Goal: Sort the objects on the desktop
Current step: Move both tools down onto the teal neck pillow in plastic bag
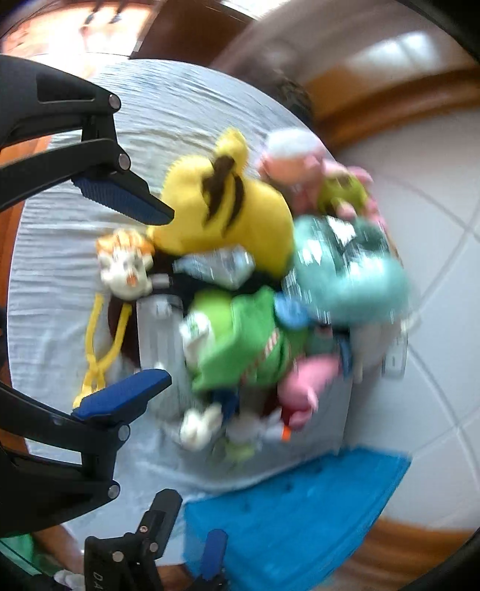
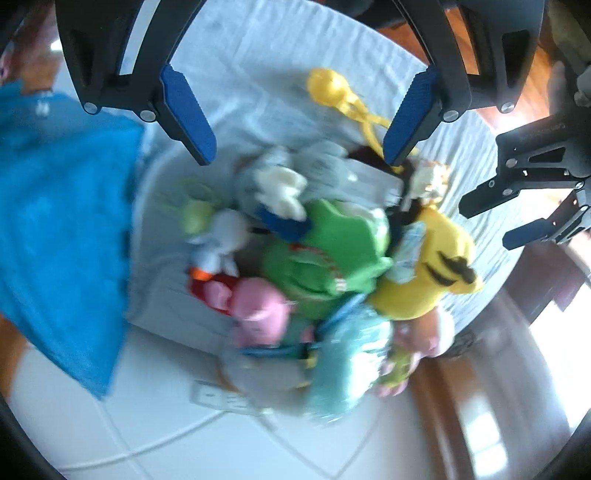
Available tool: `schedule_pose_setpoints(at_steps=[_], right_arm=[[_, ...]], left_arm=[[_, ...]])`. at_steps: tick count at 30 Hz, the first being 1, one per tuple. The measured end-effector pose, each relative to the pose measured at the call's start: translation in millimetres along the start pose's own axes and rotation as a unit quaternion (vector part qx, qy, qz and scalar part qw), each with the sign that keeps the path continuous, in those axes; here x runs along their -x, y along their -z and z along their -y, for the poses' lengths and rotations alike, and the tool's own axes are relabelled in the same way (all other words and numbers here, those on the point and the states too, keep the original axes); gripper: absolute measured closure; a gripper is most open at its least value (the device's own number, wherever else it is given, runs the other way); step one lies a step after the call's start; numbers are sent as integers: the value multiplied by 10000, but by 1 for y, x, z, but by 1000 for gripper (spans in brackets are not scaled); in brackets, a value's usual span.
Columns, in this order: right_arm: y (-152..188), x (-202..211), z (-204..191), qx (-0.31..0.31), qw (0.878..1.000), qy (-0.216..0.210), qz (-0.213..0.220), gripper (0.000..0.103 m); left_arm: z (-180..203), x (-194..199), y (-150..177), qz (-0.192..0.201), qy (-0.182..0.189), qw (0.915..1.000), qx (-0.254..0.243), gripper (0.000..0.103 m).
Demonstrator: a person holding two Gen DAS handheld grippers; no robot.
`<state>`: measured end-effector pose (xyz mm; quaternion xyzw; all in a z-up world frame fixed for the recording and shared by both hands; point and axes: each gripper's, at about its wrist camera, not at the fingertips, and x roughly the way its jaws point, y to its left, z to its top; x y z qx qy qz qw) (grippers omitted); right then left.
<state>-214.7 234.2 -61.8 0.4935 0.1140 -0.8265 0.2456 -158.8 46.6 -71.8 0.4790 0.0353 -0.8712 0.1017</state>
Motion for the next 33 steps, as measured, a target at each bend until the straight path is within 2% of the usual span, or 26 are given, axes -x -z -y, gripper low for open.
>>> schedule_pose_setpoints(at_steps=[3,7,17,21,27,33], right_arm=[[-12,-19,-16,196,9996,-219,-43,17],[-22,-35,-24,364,9986,-363,-111,20],[-45,-58,-24,261,9989,-345,-156,22],[-57,-68,-32,157,9993,-298,-167,22],[-83,-79,-46,-315,9994,-98,-34,22],[-116,-88,-55,-756,9970,97,117,22]], left_arm=[[-19,-9,0,-64,-166,9996,212,23],[-30,-17,-3,-89,-186,9988,448,23],[-61,-44,-13,-233,-212,9974,650,23],[-76,-52,-34,-175,-116,9987,473,23],[-107,-65,-77,-81,68,9999,8,23],[-129,-92,-117,-213,311,9989,-265,23]])
